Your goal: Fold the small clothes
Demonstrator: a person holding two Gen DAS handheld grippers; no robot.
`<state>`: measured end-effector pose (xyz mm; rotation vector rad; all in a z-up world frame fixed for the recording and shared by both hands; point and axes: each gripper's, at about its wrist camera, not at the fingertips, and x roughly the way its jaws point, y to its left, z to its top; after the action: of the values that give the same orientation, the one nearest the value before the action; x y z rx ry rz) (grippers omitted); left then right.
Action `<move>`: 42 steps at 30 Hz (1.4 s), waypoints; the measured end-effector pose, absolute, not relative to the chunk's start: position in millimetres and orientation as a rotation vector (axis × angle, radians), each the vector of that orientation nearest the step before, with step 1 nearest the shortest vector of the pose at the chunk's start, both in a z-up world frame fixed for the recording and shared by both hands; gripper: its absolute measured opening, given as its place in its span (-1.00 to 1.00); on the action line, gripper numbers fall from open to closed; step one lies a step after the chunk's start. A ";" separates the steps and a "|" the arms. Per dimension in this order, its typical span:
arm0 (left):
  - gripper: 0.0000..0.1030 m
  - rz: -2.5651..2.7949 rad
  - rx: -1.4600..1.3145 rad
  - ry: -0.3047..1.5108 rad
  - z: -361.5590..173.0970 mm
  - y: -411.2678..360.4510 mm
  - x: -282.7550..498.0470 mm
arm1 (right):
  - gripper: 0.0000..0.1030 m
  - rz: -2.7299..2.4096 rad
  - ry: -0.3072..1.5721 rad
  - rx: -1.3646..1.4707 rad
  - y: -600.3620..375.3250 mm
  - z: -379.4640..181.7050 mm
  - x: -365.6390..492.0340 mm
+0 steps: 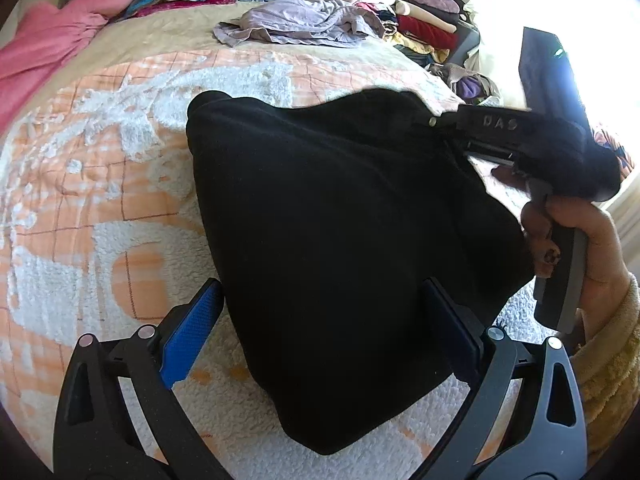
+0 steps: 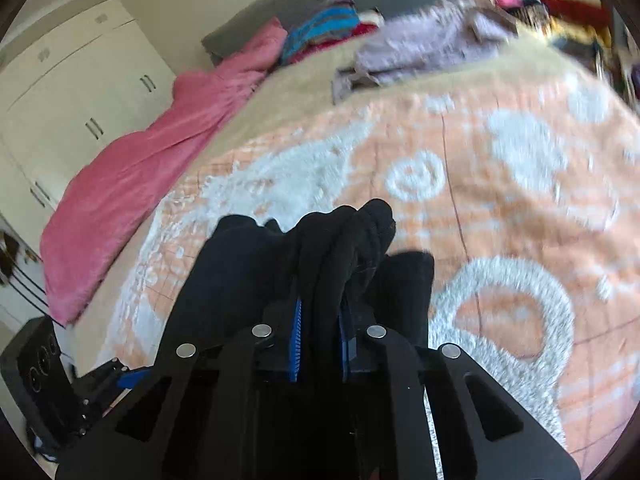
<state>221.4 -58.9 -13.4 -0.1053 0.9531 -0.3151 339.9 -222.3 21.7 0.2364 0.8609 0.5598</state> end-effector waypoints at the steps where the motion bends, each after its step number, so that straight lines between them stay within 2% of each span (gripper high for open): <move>1: 0.77 -0.314 -0.103 0.954 -13.4 -58.8 220.5 | -0.76 0.558 0.839 0.214 -219.4 27.4 335.8; 9: 0.77 -0.328 -0.103 0.956 -9.0 -59.0 214.4 | -0.77 0.528 0.756 0.144 -222.6 48.7 326.4; 16: 0.77 -0.344 -0.093 0.990 -18.8 -63.2 214.0 | -0.77 0.483 0.877 0.234 -239.9 3.0 347.3; 18: 0.77 -0.346 -0.095 0.992 -20.8 -62.5 213.6 | -0.71 0.478 0.889 0.263 -243.1 -8.6 347.2; 19: 0.77 -0.349 -0.099 0.995 -21.9 -61.8 213.5 | -0.61 0.485 0.890 0.275 -245.1 -10.4 346.1; 20: 0.77 -0.349 -0.102 0.997 -22.5 -61.2 213.4 | -0.33 0.481 0.894 0.287 -247.9 -10.8 344.7; 21: 0.77 -0.350 -0.106 0.997 -23.0 -60.4 213.0 | -0.16 0.474 0.903 0.311 -252.6 -10.3 341.6; 22: 0.77 -0.351 -0.114 0.996 -23.0 -58.8 212.3 | 0.13 0.482 0.909 0.342 -258.1 -9.0 336.7; 26: 0.77 -0.333 -0.127 0.969 -18.7 -50.9 201.9 | 0.25 0.526 0.876 0.400 -277.5 1.9 306.4; 28: 0.77 -0.329 -0.136 0.955 -16.3 -47.8 195.9 | 0.37 0.542 0.875 0.417 -285.0 4.6 288.1; 32: 0.77 -0.324 -0.152 0.943 -13.7 -45.8 191.1 | 0.44 0.556 0.861 0.400 -287.3 9.1 249.3; 35: 0.77 -0.321 -0.167 0.949 -15.8 -42.7 187.8 | 0.40 0.520 0.866 0.309 -276.7 9.7 228.7; 36: 0.77 -0.320 -0.175 0.951 -16.9 -41.4 186.5 | 0.27 0.482 0.883 0.258 -271.8 6.7 223.8; 37: 0.77 -0.318 -0.179 0.952 -17.5 -41.7 186.8 | -0.25 0.464 0.890 0.227 -268.9 3.9 220.4; 38: 0.77 -0.316 -0.183 0.953 -17.9 -41.1 185.7 | -0.45 0.463 0.895 0.218 -266.6 1.0 217.6; 42: 0.77 -0.305 -0.185 0.942 -17.3 -38.4 179.8 | -0.61 0.445 0.903 0.247 -268.4 -9.4 213.1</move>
<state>179.8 -38.4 -17.3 -0.1854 0.9425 -0.3053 213.1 -268.4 -9.4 0.2472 0.9032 0.4452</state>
